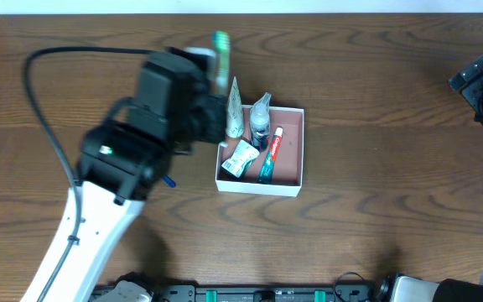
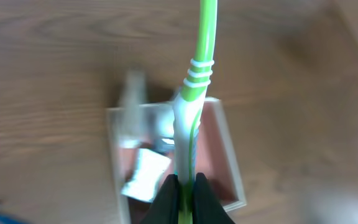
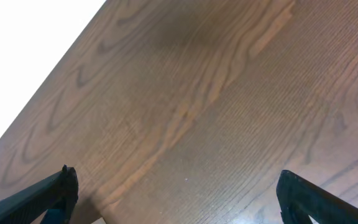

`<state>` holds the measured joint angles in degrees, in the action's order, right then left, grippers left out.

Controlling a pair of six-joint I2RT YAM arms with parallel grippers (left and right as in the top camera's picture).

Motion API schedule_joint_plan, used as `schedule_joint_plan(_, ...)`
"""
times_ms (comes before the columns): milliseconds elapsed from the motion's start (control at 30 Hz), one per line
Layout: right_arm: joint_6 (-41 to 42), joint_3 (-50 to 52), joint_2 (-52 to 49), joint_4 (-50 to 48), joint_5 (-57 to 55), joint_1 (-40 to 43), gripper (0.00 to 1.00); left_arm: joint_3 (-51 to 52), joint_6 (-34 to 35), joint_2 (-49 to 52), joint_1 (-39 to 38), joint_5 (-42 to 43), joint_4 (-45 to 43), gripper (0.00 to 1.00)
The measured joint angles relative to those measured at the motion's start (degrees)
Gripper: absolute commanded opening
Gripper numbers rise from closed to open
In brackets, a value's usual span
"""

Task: Pack container
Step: 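Carry the toothbrush into the box and lower it beside the toothpaste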

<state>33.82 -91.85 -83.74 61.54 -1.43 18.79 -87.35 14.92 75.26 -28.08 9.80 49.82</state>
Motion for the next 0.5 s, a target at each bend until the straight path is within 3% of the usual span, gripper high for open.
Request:
schedule_joint_plan(200, 0.0, 0.0, 0.0, 0.0, 0.0, 0.0, 0.99, 0.4, -3.2, 5.3, -12.2, 0.2, -3.1, 0.06)
schedule_joint_plan(367, 0.0, 0.0, 0.0, 0.0, 0.0, 0.0, 0.99, 0.6, -2.8, 12.3, -15.6, -3.1, -3.5, 0.06)
schedule_joint_plan(500, 0.0, 0.0, 0.0, 0.0, 0.0, 0.0, 0.99, 0.6, 1.6, 19.0, -16.1, -7.9, -3.8, 0.06)
